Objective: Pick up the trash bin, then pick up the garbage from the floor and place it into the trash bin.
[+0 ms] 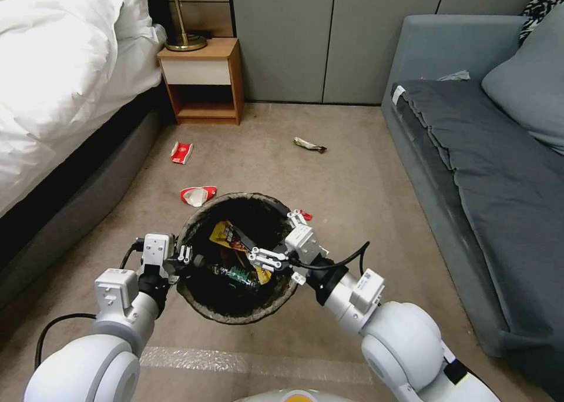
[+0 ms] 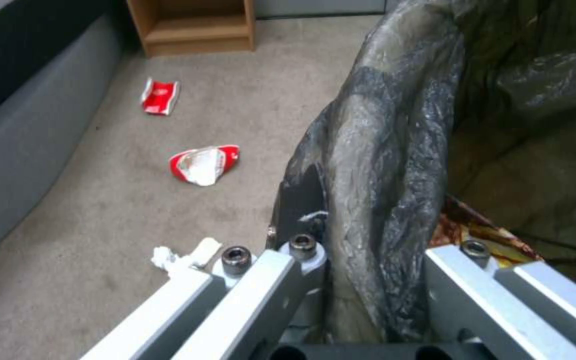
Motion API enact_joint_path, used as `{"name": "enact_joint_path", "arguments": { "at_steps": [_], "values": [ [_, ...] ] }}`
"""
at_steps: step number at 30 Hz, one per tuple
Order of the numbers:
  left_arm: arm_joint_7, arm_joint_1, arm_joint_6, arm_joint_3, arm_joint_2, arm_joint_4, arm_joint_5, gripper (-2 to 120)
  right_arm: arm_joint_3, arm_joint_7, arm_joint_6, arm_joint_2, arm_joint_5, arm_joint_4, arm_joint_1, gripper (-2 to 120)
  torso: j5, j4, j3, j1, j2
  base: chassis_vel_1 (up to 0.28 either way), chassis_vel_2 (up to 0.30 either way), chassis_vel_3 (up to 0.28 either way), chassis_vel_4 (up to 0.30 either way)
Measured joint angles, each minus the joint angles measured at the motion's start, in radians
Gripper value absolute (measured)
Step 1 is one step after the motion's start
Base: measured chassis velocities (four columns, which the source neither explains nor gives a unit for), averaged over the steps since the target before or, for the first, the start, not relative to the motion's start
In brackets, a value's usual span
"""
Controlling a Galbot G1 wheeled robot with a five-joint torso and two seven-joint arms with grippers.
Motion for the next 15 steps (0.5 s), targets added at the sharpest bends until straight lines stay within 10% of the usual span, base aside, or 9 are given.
{"name": "enact_joint_path", "arguments": {
  "at_steps": [15],
  "values": [
    [0.001,0.002,0.000,-0.017,0.002,0.000,-0.008,1,0.222,0.190,0.065,0.070,0.101,0.121,-0.101,100,-0.0001,0.0001,0.000,0.000,0.000,0.000,0.000,0.000,0.000]
  ]
}}
